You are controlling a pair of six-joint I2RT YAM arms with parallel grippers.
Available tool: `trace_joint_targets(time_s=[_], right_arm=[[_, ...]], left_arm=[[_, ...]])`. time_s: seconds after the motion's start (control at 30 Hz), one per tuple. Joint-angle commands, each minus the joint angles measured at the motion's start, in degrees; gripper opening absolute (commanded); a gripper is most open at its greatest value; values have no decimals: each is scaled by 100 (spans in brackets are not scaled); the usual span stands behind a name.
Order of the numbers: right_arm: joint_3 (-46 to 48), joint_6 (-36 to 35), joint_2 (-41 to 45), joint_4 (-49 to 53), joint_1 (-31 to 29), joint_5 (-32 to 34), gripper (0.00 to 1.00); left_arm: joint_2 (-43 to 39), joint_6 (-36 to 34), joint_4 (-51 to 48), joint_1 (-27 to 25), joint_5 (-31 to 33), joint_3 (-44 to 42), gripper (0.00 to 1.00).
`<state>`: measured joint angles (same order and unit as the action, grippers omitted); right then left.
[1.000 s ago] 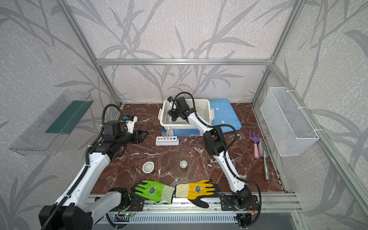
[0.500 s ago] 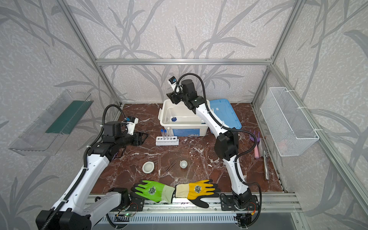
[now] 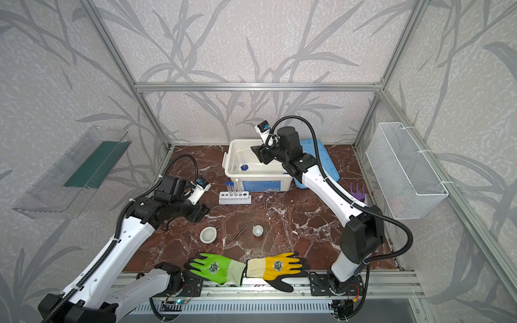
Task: Organize the chemistry lab equipment
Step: 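Open the right gripper and lift it away while the left arm reaches toward the crucible, then lower the left gripper onto the white crucible nearest the gloves and grasp it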
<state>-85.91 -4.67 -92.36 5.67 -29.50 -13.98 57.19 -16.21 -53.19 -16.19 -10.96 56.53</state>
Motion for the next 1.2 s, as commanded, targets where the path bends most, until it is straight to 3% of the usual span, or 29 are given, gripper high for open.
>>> trace_joint_targets(time_s=[0.0,0.33,0.67,1.0,1.17], right_arm=[[669,469,417,-564,143,-40,61],[1608,1175,461,-1447,296,-484,60],[1669,1591,60,-1806,447,-966,58],[1836,1556,296,-1969,623,-983,58],[1911,1645,282,-2119,721,-1045,58]], left_arm=[[-93,-509,-970,-34,392,49,65],[501,-558,-344,-227,582,-734,67],[1161,-462,95,-309,716,-1014,67],[1657,-544,468,-451,999,-1198,59],[2127,-500,459,-508,865,-1056,46]])
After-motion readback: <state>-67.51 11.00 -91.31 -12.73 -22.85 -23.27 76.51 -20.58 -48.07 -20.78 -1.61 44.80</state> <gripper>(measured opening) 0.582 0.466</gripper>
